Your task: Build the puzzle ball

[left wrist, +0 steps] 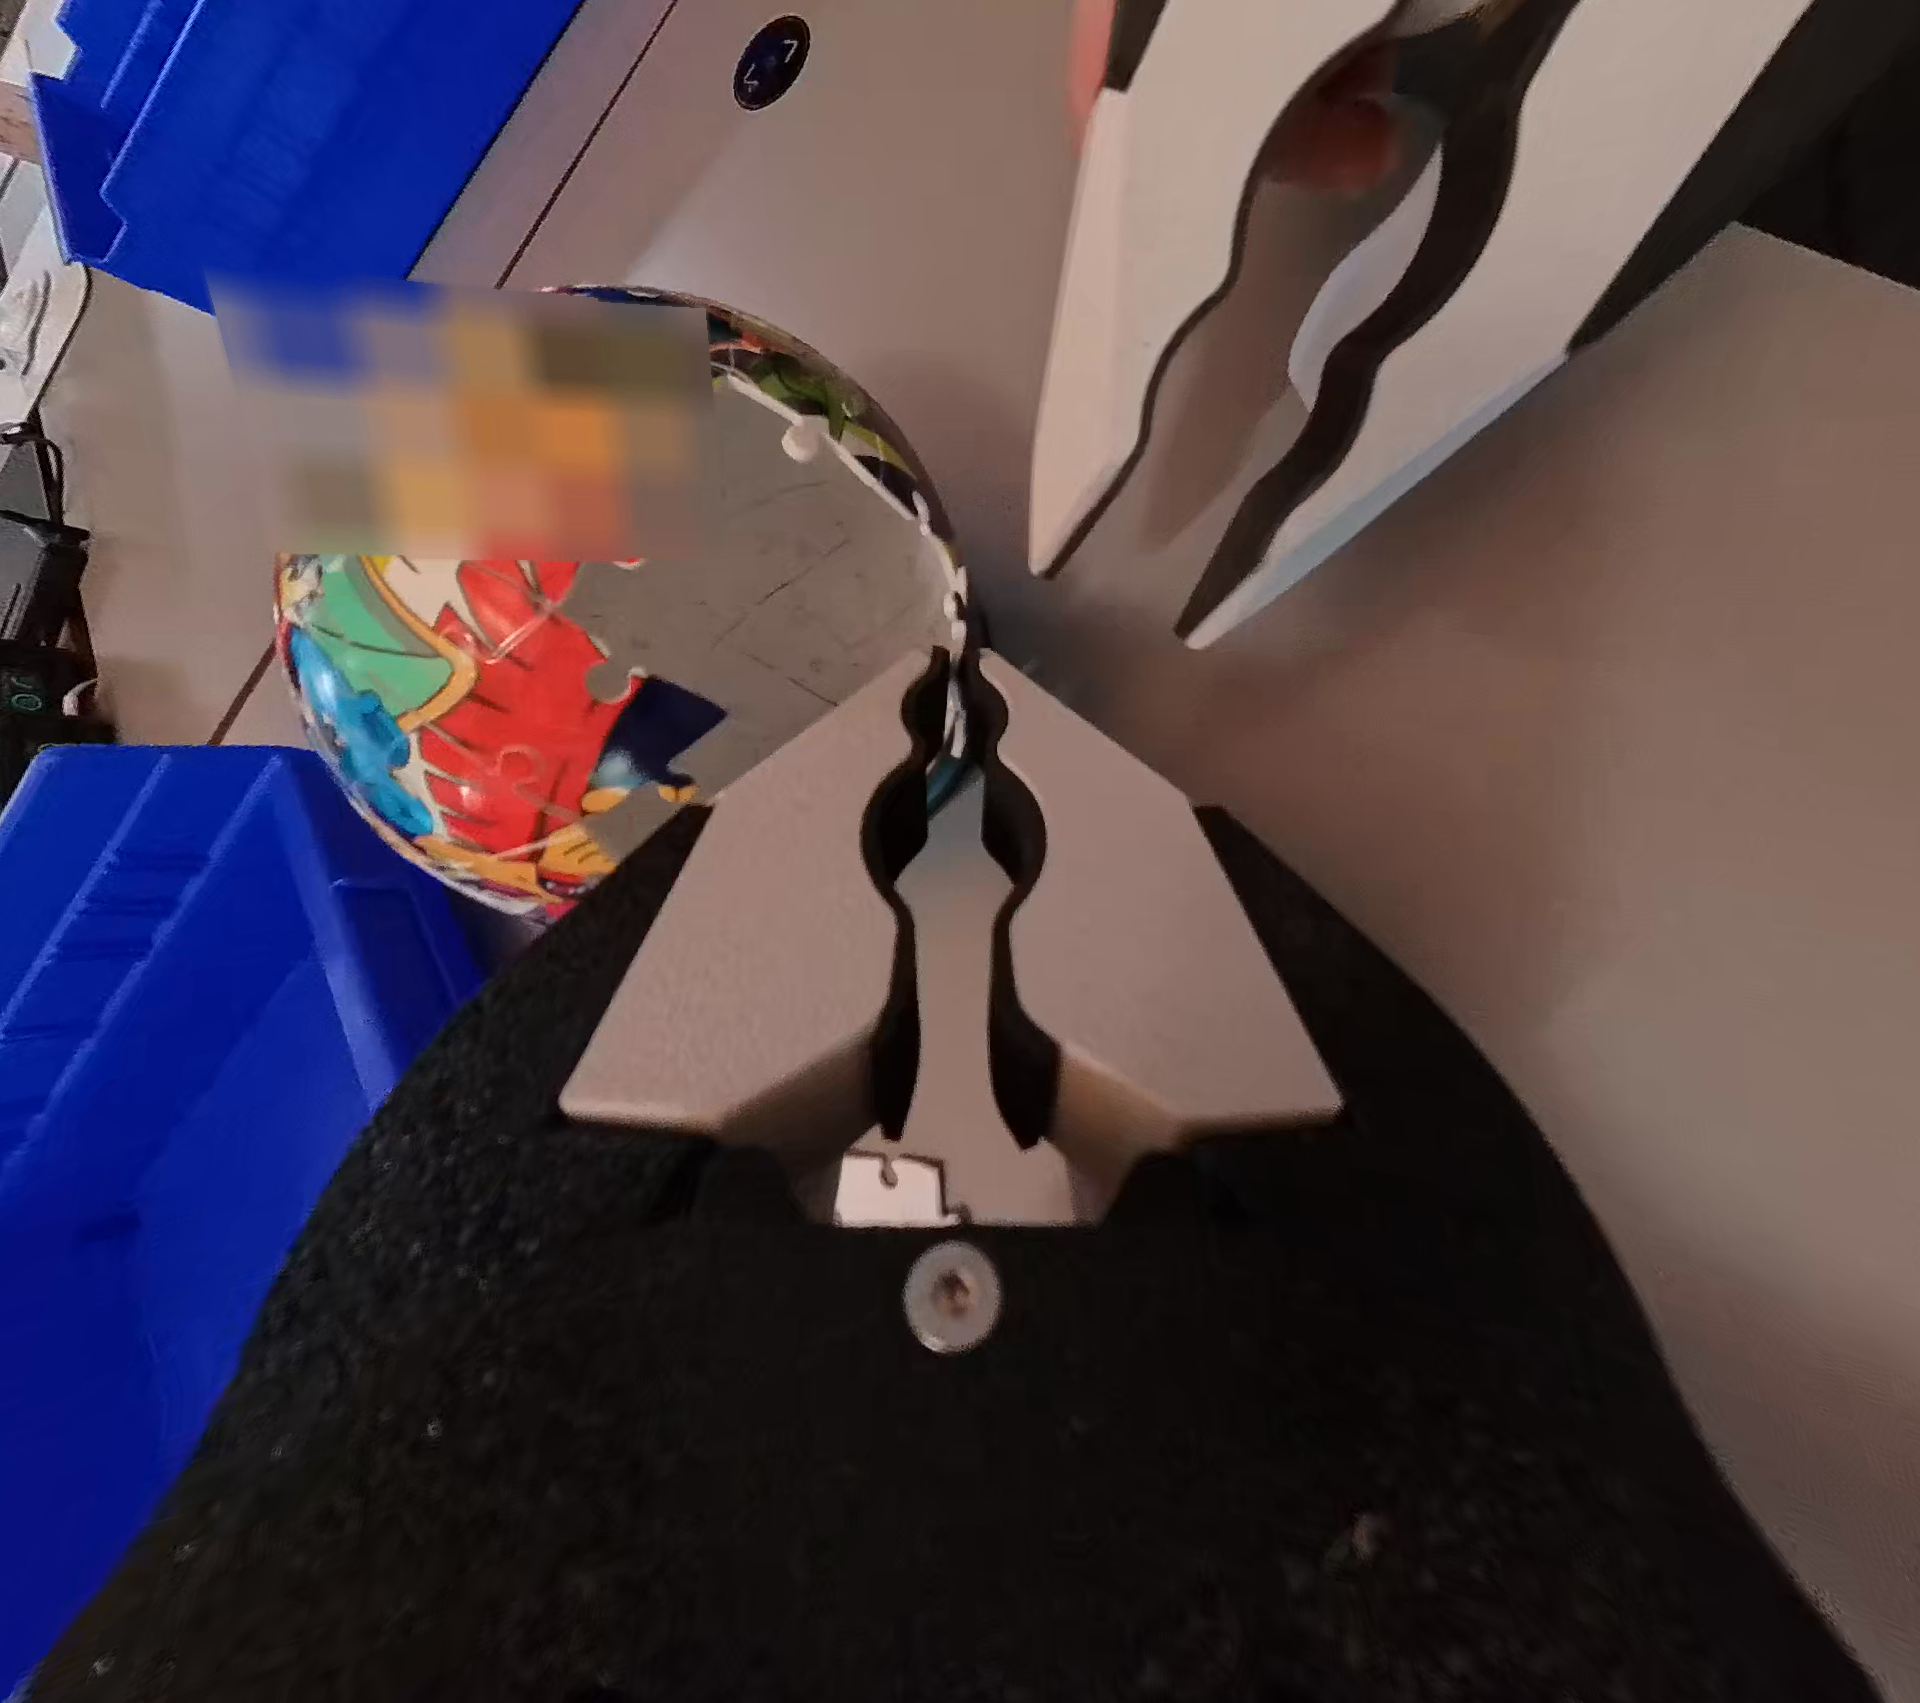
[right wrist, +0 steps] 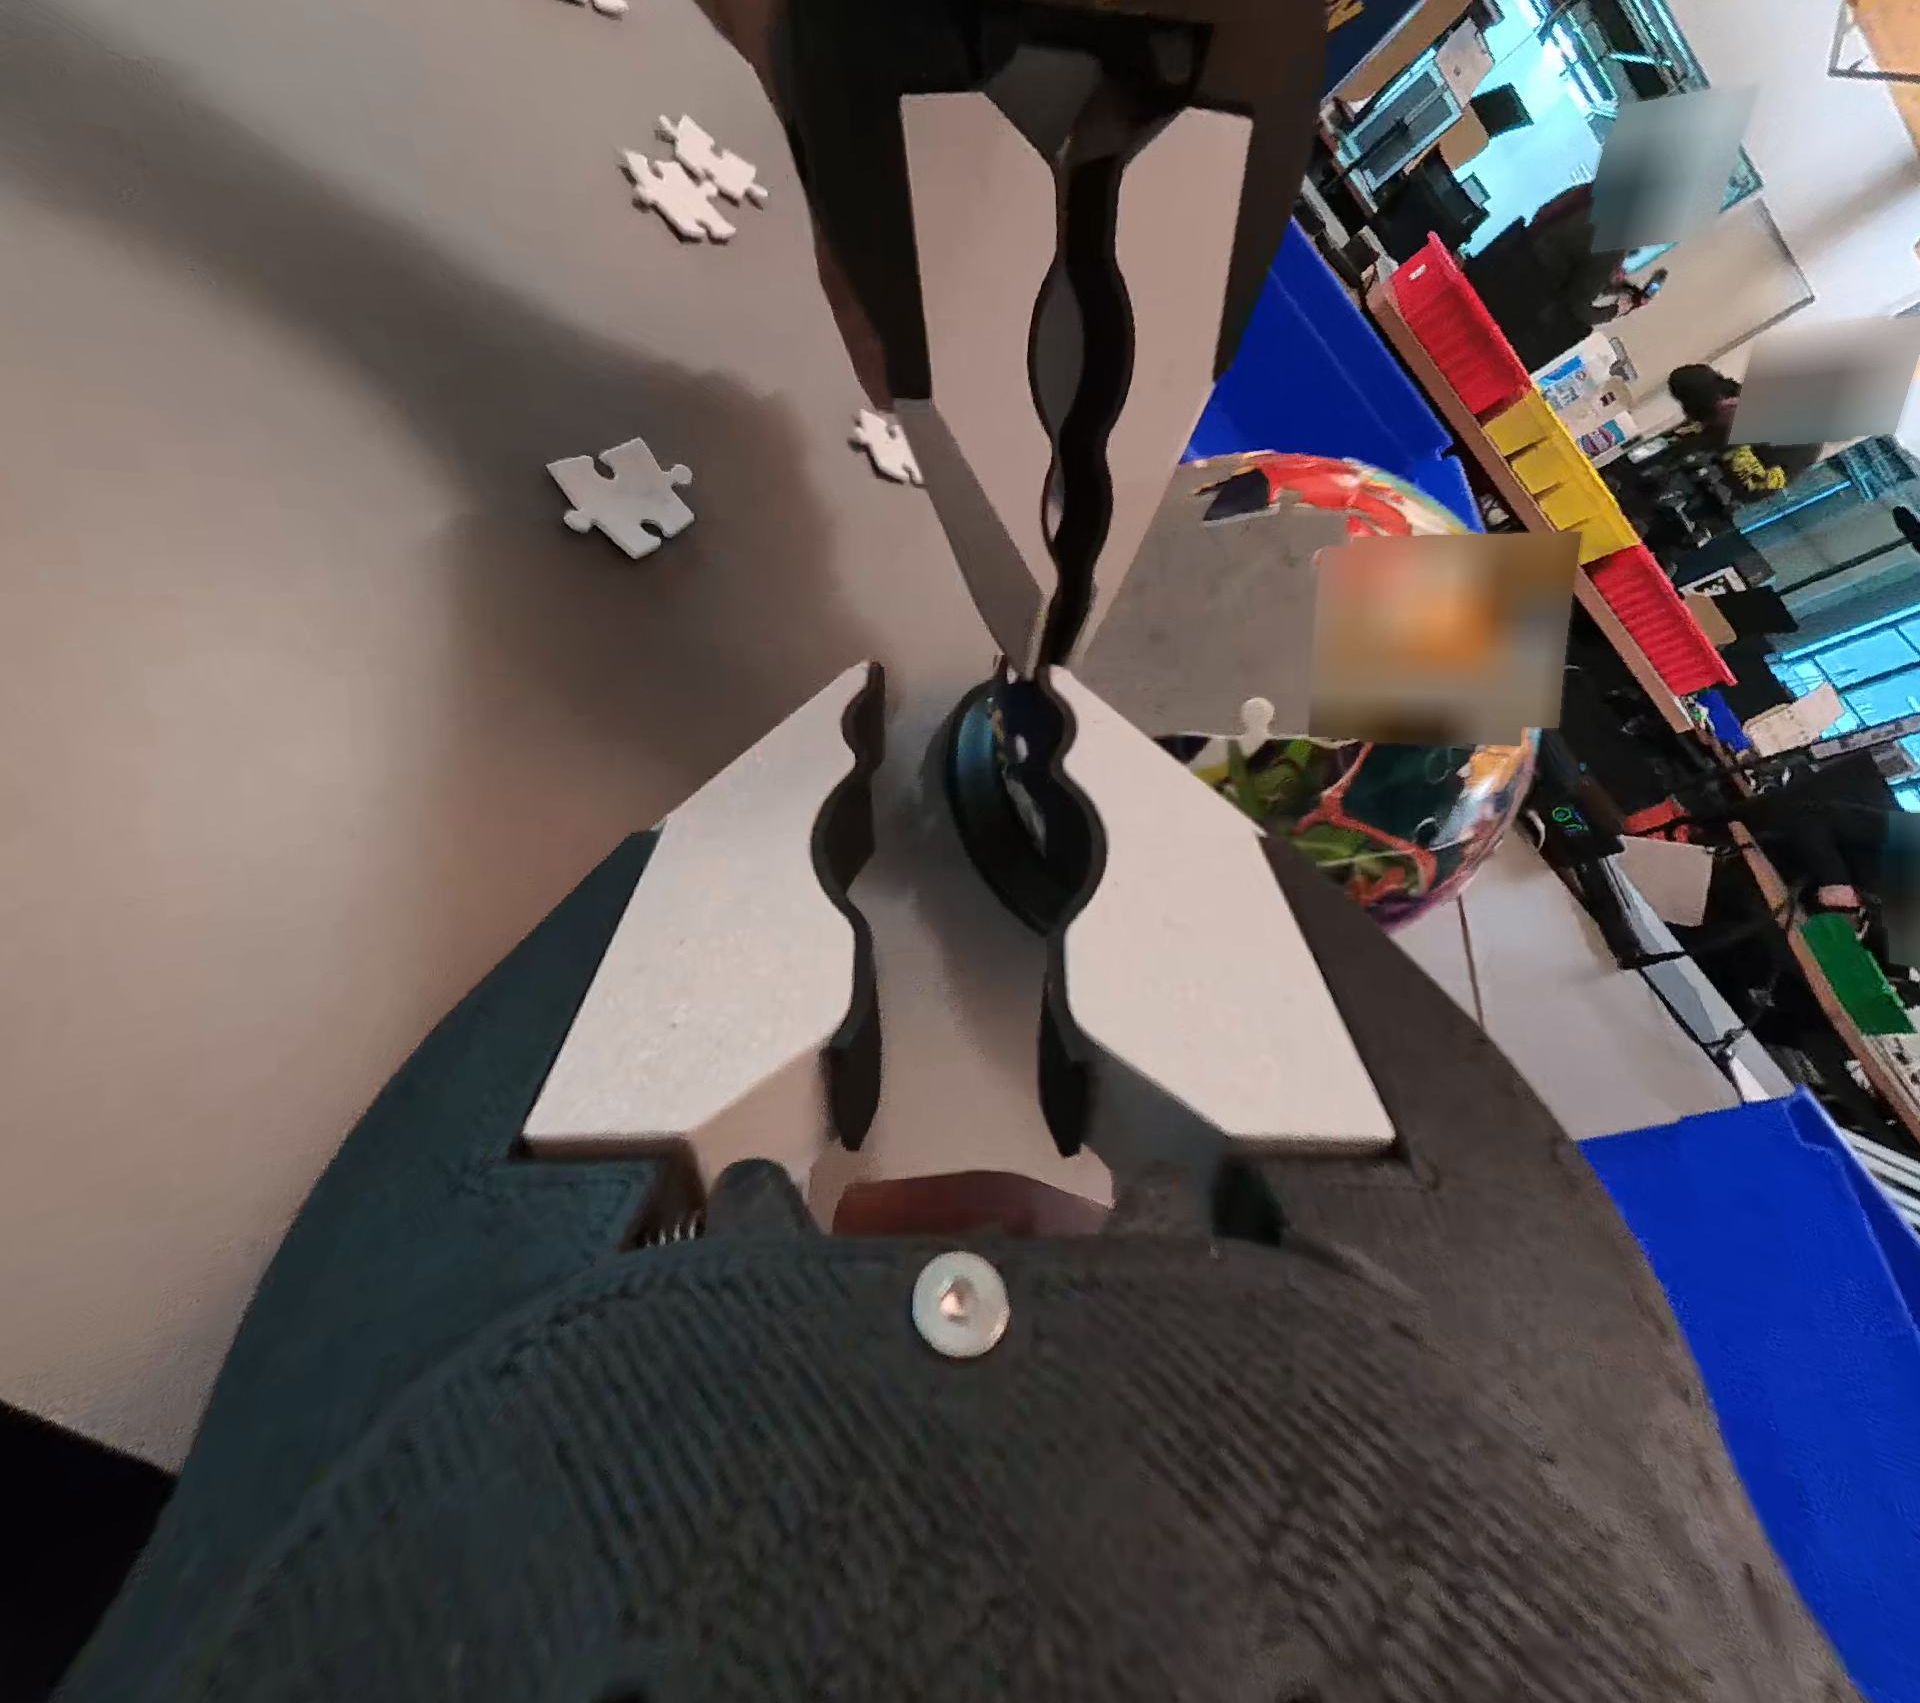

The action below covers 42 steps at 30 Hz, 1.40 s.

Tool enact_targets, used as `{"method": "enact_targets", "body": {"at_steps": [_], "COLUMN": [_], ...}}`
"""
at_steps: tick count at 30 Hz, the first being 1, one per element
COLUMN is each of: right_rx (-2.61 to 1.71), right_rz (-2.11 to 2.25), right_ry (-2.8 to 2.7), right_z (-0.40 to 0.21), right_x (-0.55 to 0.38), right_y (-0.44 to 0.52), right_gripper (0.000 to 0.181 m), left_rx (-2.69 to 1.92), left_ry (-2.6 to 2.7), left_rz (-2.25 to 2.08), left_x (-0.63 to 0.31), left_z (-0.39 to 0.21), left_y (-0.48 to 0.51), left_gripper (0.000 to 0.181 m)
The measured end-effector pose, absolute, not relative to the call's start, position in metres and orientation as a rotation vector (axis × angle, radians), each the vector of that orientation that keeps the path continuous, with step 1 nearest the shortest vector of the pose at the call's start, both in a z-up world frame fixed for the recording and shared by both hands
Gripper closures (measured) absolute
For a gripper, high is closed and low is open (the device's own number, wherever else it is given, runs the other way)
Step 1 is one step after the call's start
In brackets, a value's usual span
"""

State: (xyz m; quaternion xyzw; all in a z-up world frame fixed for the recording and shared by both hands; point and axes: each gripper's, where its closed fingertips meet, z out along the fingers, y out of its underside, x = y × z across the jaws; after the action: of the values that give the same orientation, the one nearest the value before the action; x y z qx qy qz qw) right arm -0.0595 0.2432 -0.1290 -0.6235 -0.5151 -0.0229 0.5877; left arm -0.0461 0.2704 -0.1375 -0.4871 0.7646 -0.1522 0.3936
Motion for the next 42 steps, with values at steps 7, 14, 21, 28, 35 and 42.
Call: {"method": "enact_targets", "body": {"at_steps": [7,14,21,28,35,42], "right_rx": [-1.506,-1.522,-1.501,-1.501,-1.488,-1.54], "right_rz": [-0.088,0.042,0.341,0.346,0.37,0.539], "right_ry": [-1.02,-0.998,-1.137,-1.227,-1.223,-1.24], "right_z": [-0.125,-0.11,-0.115,-0.136,-0.136,-0.134], "right_x": [-0.025,0.023,0.016,0.008,0.014,-0.005], "right_y": [0.251,0.282,0.314,0.321,0.327,0.332], "right_gripper": [0.136,0.056,0.062,0.057,0.053,0.058], "left_rx": [-1.218,-1.061,-1.041,-1.078,-1.371,-1.733], "left_ry": [1.898,1.929,2.025,1.991,1.381,1.069], "left_rz": [-0.447,-0.331,-0.053,-0.11,-0.737,-1.162], "left_x": [-0.052,-0.063,-0.079,-0.084,-0.086,-0.06], "left_z": [-0.126,-0.119,-0.168,-0.187,-0.095,-0.096], "left_y": [0.268,0.251,0.244,0.229,0.264,0.313], "left_gripper": [0.181,0.181,0.181,0.172,0.113,0.071]}}
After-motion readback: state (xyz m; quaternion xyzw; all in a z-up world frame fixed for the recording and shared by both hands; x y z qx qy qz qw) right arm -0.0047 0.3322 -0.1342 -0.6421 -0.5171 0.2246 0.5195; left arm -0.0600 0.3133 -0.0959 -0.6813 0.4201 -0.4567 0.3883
